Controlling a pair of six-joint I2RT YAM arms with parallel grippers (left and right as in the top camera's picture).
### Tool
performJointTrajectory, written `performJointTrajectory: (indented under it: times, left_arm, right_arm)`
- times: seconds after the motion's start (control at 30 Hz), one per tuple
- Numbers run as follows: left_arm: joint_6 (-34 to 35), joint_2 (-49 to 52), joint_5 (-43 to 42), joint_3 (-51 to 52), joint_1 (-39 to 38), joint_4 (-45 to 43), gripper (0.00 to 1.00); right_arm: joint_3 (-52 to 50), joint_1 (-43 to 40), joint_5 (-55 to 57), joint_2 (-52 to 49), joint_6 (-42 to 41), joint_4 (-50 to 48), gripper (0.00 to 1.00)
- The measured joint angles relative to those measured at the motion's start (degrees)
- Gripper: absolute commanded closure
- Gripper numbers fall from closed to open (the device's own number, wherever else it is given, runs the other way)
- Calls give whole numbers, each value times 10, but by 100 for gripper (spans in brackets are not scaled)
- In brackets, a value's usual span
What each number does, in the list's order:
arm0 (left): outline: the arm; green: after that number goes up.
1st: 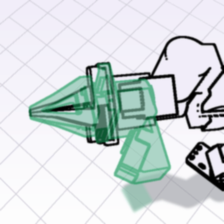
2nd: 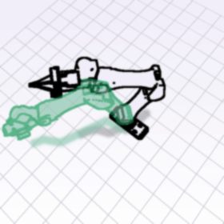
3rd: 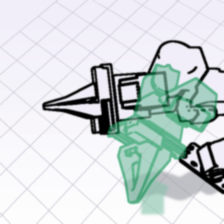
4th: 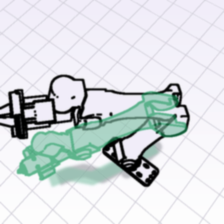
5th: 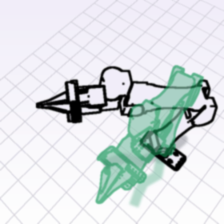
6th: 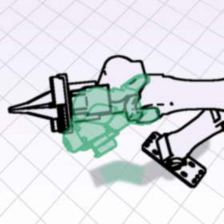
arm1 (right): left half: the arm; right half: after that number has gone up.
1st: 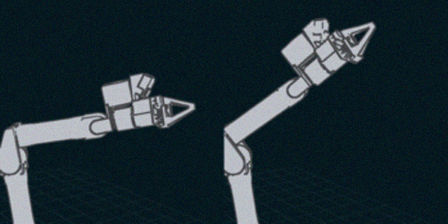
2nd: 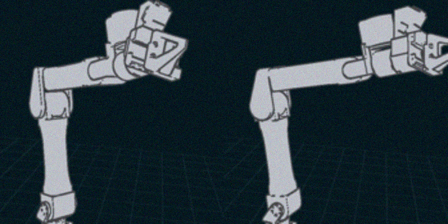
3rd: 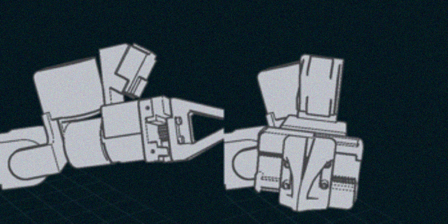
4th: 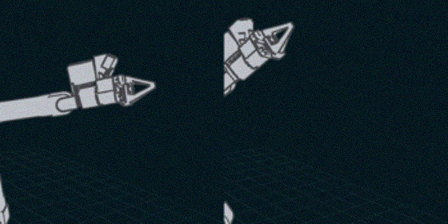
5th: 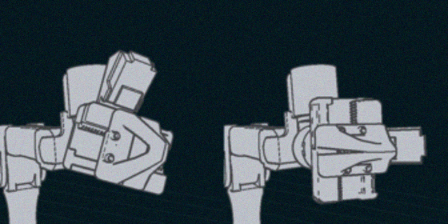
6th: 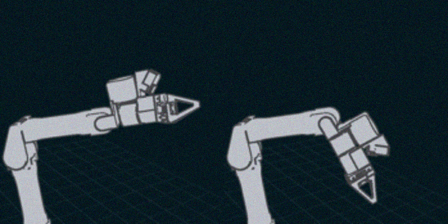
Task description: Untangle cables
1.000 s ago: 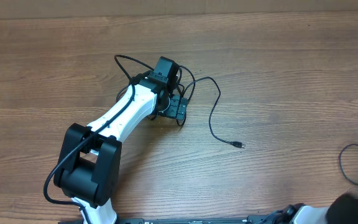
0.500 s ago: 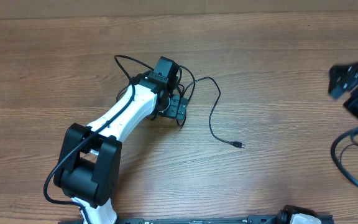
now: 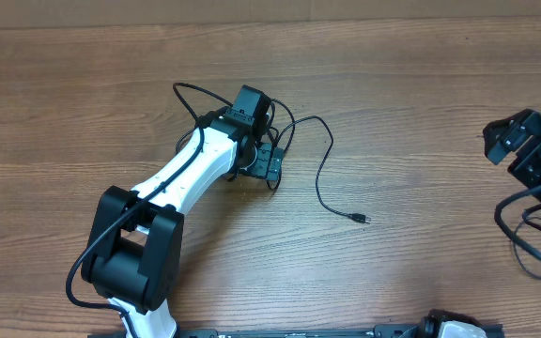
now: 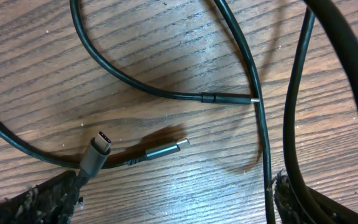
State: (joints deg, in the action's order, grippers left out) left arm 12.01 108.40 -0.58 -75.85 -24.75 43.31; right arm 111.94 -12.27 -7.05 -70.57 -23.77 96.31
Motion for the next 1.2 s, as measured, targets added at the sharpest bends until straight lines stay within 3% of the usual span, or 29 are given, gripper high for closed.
performJointTrajectory:
  times: [0.6, 0.87, 1.07, 1.2]
  left_arm:
    - [0, 0, 0, 0, 0, 0, 0]
    - [0, 0, 0, 0, 0, 0, 1]
    - [0, 0, 0, 0, 0, 0, 1]
    - [0, 0, 0, 0, 0, 0, 1]
  right_arm:
    - [0, 0, 0, -60, 1, 8, 0]
    - [-5, 14, -3, -62, 48, 8, 0]
    - [-73, 40, 0, -34, 75, 7, 0]
    - [-175, 42, 11, 12, 82, -30, 0]
